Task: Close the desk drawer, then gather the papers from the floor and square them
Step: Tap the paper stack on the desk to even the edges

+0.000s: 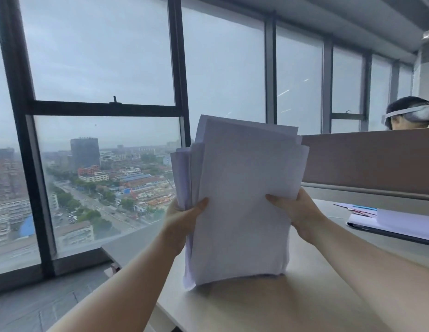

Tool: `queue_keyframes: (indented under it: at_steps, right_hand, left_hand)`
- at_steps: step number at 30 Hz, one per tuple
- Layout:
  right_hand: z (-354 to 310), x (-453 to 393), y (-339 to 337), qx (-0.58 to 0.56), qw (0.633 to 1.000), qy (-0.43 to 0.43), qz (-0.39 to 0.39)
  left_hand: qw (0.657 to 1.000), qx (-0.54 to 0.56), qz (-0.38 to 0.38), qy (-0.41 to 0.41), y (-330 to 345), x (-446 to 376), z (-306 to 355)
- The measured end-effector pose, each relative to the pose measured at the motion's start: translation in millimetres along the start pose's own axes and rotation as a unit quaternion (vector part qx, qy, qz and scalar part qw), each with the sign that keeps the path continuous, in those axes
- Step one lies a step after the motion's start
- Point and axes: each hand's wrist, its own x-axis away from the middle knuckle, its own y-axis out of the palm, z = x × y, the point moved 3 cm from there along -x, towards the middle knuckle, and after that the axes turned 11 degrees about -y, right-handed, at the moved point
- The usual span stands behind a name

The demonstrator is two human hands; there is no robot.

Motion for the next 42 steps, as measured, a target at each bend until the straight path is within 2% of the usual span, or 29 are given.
queue_keyframes:
  at_steps: [8, 14, 20, 24, 27, 32, 36, 42]
  right_hand:
    - [-8.6, 3.6, 4.4, 0.004, 1.000, 0.001, -0.015]
    - [-12.4, 3.9, 11.6, -0.006, 1.000, -0.013, -0.004]
    - [-10.6, 1.6, -4.5, 0.013, 1.000, -0.009, -0.012]
    - [-8.8, 5.5, -3.7, 0.020, 1.000, -0.003, -0.015]
    - [-13.9, 8.6, 1.1, 0.015, 0.999, -0.024, -0.020]
    - [-30.1, 16.0, 10.6, 0.046, 0.994, -0.101, -0.012]
    - [-38.3, 16.2, 11.5, 0.091, 0.986, -0.143, 0.006]
    - [-34.3, 14.5, 3.2, 0.073, 0.989, -0.129, 0.015]
  left_hand:
    - [0.998, -0.044, -0.013, 0.043, 3.7, 2.1, 15.0]
    - [0.999, -0.025, -0.021, 0.019, 27.0, 6.3, 13.0]
    - [0.997, -0.004, 0.030, 0.071, 19.2, 1.5, 12.0]
    - [0.994, -0.018, 0.071, 0.076, 15.4, 4.1, 6.1]
    - [0.988, -0.064, 0.102, 0.095, 23.2, 10.6, 10.7]
    - [0.979, -0.101, 0.067, 0.162, 41.5, 5.3, 30.3]
    - [0.984, -0.098, 0.047, 0.143, 52.1, -1.4, 34.1]
    - [0.989, -0.104, 0.051, 0.089, 31.2, -5.6, 6.6]
